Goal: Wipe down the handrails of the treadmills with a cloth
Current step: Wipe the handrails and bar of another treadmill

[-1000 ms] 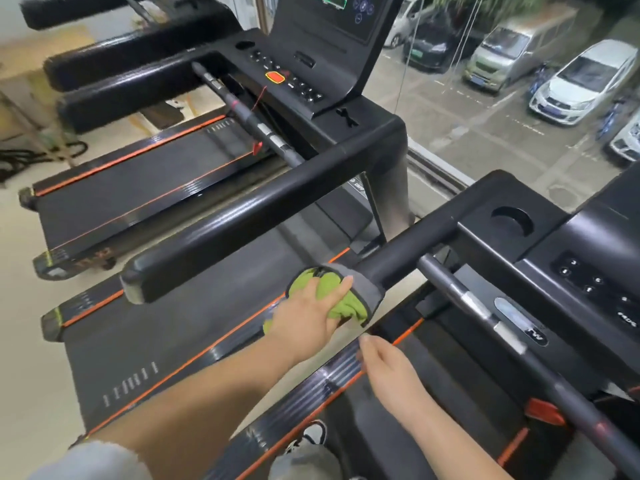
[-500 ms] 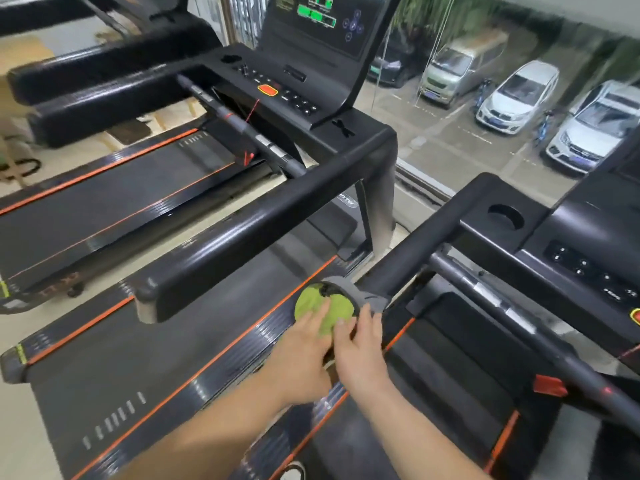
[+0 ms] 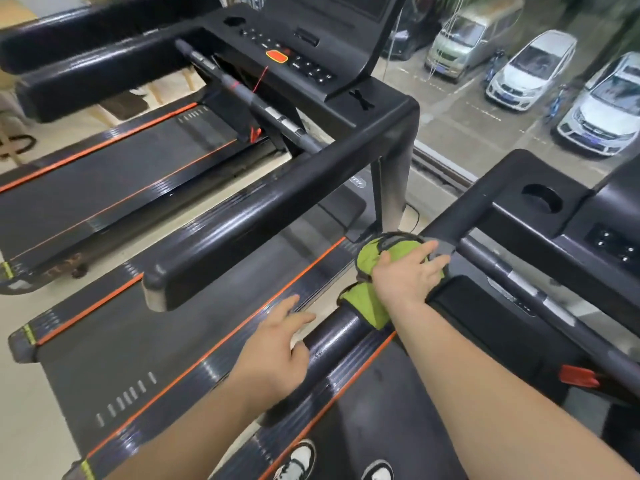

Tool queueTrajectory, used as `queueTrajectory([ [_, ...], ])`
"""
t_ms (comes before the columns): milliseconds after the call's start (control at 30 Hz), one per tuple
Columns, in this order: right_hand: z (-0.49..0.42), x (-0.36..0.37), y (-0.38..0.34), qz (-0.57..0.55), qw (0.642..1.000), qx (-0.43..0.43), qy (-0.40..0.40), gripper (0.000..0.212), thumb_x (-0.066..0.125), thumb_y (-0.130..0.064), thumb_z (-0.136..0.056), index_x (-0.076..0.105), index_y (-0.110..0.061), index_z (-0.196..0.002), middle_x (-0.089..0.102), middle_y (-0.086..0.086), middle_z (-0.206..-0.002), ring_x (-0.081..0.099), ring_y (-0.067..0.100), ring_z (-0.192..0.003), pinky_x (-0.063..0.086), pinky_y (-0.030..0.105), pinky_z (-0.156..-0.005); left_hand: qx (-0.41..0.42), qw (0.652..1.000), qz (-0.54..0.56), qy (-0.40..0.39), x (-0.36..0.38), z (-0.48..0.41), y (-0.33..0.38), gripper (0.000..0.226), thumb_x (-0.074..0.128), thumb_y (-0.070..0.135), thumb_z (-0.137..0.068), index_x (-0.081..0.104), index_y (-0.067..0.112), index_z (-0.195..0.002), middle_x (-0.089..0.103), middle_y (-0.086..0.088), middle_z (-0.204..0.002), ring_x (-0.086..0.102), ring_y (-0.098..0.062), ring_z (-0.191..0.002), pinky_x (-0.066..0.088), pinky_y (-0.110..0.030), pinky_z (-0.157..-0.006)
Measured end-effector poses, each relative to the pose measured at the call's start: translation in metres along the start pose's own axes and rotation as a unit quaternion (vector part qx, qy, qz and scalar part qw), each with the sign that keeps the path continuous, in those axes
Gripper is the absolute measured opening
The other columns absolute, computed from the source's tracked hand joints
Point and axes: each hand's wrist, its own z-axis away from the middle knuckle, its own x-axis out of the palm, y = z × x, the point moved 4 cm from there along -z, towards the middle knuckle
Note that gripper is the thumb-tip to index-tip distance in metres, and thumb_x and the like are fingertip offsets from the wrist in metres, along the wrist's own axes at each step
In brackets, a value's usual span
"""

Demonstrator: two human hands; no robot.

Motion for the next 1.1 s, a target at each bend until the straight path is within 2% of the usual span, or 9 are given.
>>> queueTrajectory([
  [100,-0.019,-0.004,-0.003,0.039,0.999,-0.007,0.019,0.089,0.05,-0.044,-0.1,-0.005,-0.01,-0.162,-0.012,0.024,-0.167,0.007,0.044,-0.152,0.017,0.054,-0.121,-0.008,1.0,0.014,0.012,0.0,0.008,-0.005,0.055,0.051,0.01,-0.095,0.054,0.04,-0.14,0.025,0.018,-0.164,0.052,-0.016,-0.134,0.041,-0.026,-0.107],
  [233,0.003,-0.003,0.003,0.096,0.991,-0.085,0.022,0.076,0.041,-0.041,-0.104,0.003,-0.012,-0.163,-0.013,0.021,-0.168,-0.005,0.04,-0.155,0.007,0.06,-0.123,-0.033,0.998,0.033,0.037,-0.001,0.027,-0.026,0.049,0.05,0.007,-0.098,0.056,0.032,-0.141,0.031,0.014,-0.162,0.031,-0.005,-0.148,0.023,-0.018,-0.113],
  [400,0.105,0.027,0.029,0.125,0.968,-0.218,0.009,0.073,0.027,-0.045,-0.099,0.022,-0.01,-0.162,0.005,0.023,-0.169,0.002,0.04,-0.156,0.007,0.064,-0.123,-0.072,0.991,0.087,0.075,0.001,0.052,-0.059,0.043,0.05,0.007,-0.101,0.061,0.027,-0.137,0.042,0.011,-0.156,0.033,-0.006,-0.148,0.03,-0.038,-0.122],
  [500,0.177,0.044,0.048,0.152,0.949,-0.278,-0.002,0.074,0.031,-0.045,-0.099,0.031,-0.001,-0.158,0.016,0.03,-0.165,0.01,0.047,-0.154,0.013,0.067,-0.122,-0.087,0.983,0.116,0.117,-0.001,0.063,-0.067,0.043,0.049,-0.002,-0.098,0.064,0.017,-0.134,0.052,0.003,-0.147,0.041,-0.014,-0.144,0.032,-0.039,-0.121],
  [633,0.247,0.063,0.065,0.246,0.885,-0.392,-0.051,0.082,0.047,-0.05,-0.094,0.033,0.003,-0.156,0.02,0.036,-0.161,0.014,0.055,-0.151,0.016,0.07,-0.118,-0.083,0.977,0.149,0.13,-0.011,0.074,-0.067,0.053,0.043,-0.009,-0.09,0.068,0.029,-0.118,0.064,0.014,-0.126,0.051,-0.002,-0.128,0.039,-0.026,-0.112],
  [800,0.24,0.067,0.042,0.364,0.775,-0.505,-0.106,0.073,0.06,-0.052,-0.085,0.052,-0.006,-0.141,0.049,0.029,-0.141,0.037,0.054,-0.138,0.023,0.068,-0.117,-0.138,0.958,0.207,0.144,-0.01,0.084,-0.105,0.047,0.045,0.003,-0.092,0.064,0.033,-0.123,0.063,0.014,-0.128,0.055,-0.009,-0.127,0.045,-0.046,-0.11],
  [900,0.234,0.067,0.0,0.421,0.744,-0.492,-0.161,0.054,0.052,-0.056,-0.086,0.063,-0.012,-0.114,0.062,0.018,-0.113,0.054,0.043,-0.114,0.028,0.059,-0.113,-0.187,0.935,0.249,0.168,-0.007,0.091,-0.116,0.05,0.048,0.002,-0.095,0.059,0.038,-0.127,0.06,0.015,-0.134,0.055,-0.008,-0.127,0.044,-0.043,-0.112],
  [1000,0.223,0.079,-0.037,0.484,0.736,-0.393,-0.263,0.05,0.047,-0.054,-0.088,0.064,-0.019,-0.121,0.065,0.01,-0.123,0.056,0.034,-0.118,0.037,0.045,-0.103,-0.224,0.921,0.268,0.174,-0.002,0.1,-0.12,0.051,0.047,0.001,-0.097,0.052,0.03,-0.138,0.055,0.013,-0.14,0.051,-0.007,-0.128,0.038,-0.028,-0.11],
  [1100,0.186,0.081,-0.056,0.506,0.754,-0.285,-0.307,0.052,0.045,-0.044,-0.09,0.062,-0.021,-0.133,0.061,0.006,-0.14,0.054,0.03,-0.131,0.031,0.043,-0.116,-0.23,0.915,0.279,0.177,0.0,0.103,-0.129,0.051,0.048,0.003,-0.097,0.051,0.03,-0.141,0.055,0.012,-0.137,0.052,-0.006,-0.126,0.041,-0.032,-0.109],
])
